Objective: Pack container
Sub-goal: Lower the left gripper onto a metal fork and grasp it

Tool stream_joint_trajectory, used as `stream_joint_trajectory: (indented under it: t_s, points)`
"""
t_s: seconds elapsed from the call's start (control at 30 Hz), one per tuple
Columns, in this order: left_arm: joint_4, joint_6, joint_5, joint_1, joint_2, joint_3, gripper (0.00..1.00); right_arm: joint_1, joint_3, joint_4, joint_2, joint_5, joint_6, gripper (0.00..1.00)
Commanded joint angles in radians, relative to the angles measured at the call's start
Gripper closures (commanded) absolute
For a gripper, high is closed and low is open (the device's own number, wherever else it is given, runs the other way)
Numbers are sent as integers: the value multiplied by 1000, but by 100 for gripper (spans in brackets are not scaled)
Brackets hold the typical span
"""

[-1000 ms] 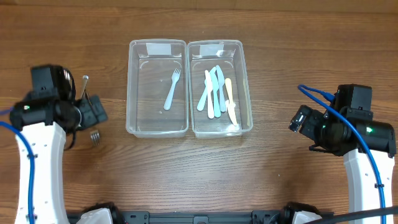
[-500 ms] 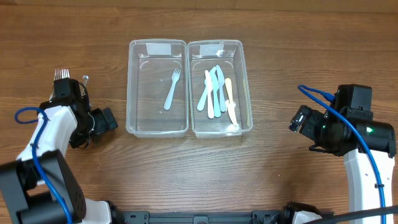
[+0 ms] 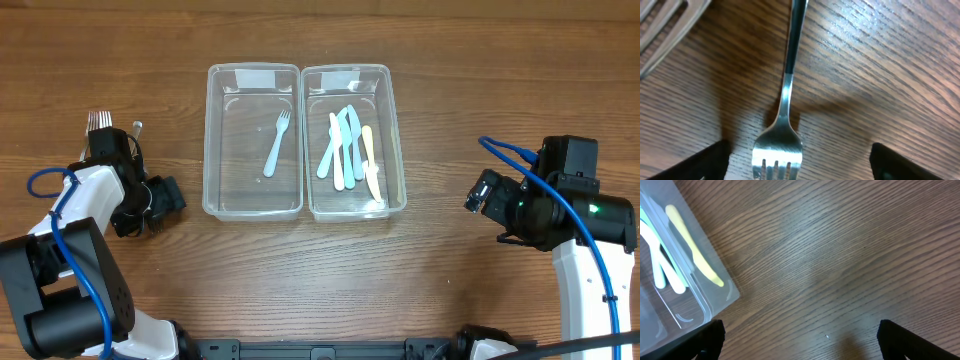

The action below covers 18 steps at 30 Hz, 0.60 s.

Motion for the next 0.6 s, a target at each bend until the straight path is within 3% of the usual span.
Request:
stream_joint_trajectory:
  t_s: [0.0, 0.07, 0.2, 0.43, 0.57]
  points:
    - [9, 23, 18, 7, 34, -9, 26, -1, 4, 2, 0, 0, -4, 0]
    - [8, 23, 18, 7, 34, -9, 34, -1, 4, 2, 0, 0, -4, 0]
    - [8, 23, 18, 7, 34, -9, 62, -1, 4, 2, 0, 0, -4, 0]
    - [8, 23, 18, 7, 34, -9, 71, -1, 4, 2, 0, 0, -4, 0]
    - [8, 23, 18, 7, 34, -9, 81, -1, 4, 3, 0, 0, -4, 0]
